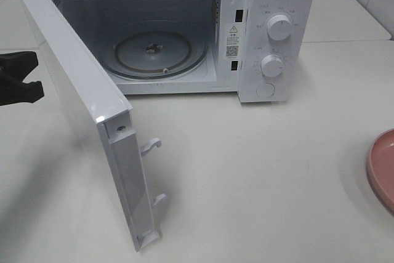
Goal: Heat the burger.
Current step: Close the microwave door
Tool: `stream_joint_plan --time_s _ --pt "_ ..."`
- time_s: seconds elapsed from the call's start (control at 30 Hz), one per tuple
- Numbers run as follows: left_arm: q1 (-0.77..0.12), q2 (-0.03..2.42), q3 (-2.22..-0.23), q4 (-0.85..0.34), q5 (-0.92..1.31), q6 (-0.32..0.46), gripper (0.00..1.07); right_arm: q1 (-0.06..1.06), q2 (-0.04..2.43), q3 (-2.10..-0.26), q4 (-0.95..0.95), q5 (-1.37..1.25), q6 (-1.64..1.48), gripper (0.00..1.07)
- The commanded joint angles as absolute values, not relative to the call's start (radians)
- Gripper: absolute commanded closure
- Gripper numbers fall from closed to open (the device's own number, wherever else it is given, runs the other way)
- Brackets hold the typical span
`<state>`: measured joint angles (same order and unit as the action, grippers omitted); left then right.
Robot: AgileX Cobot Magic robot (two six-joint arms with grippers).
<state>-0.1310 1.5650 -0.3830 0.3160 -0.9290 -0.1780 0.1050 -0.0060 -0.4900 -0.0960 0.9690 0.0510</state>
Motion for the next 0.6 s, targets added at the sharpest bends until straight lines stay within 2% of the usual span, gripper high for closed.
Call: stream_joint_plan --time_s 0.03,0.27,0.6 --pt "-0.137 1.582 -0.407 0.299 -0.943 -0.181 1.07 0.103 -0.033 -0.489 -0.095 0.963 0.038 0.31" --pt "-0.139 1.615 -0.418 0.300 -0.958 -0.189 1.07 0.103 -0.033 -0.489 -0.095 0.963 0.038 0.31" --pt "-0.220 1.669 -0.465 0.254 -0.955 -0.181 1.07 0.103 -0.033 -0.489 -0.095 0.963 0.038 0.31"
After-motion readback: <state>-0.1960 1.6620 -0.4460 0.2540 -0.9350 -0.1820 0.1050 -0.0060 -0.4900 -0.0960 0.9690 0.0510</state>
